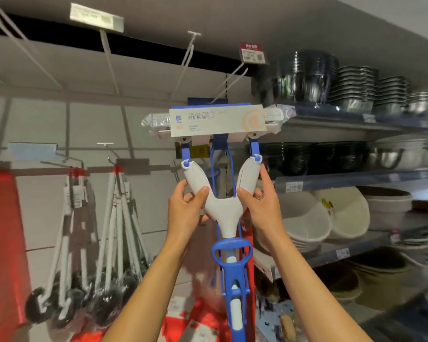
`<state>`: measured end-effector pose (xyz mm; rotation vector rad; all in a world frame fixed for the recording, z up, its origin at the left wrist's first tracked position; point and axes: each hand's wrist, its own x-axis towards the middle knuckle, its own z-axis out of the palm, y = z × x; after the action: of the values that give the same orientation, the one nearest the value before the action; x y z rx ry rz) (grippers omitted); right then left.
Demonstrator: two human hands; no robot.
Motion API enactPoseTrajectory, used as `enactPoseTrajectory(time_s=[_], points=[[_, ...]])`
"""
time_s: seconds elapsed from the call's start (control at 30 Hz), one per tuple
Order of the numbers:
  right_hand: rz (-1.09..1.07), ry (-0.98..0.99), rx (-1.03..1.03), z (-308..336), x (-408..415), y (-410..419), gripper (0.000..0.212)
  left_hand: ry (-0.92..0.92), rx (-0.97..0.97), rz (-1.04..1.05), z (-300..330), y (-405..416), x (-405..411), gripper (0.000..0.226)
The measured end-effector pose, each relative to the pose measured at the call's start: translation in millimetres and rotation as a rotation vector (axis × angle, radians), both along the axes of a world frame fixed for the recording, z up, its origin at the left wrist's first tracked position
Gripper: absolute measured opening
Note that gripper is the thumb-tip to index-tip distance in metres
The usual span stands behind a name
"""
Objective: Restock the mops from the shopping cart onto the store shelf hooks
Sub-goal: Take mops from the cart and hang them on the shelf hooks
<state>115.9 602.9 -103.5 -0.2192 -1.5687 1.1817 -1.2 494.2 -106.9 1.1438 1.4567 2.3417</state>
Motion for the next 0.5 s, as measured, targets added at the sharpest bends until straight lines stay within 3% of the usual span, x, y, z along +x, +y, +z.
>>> enactPoseTrajectory(time_s=[0.17, 0.5], points=[[0.083, 0.014, -0.012, 12, -5, 35, 0.084, 0.101, 0.035, 0.118, 21, 25, 1, 0.082], [0.129, 0.032, -0.009, 36, -20, 90, 0.086, 0.151, 0.077, 0.160, 48, 75, -9, 0.083]])
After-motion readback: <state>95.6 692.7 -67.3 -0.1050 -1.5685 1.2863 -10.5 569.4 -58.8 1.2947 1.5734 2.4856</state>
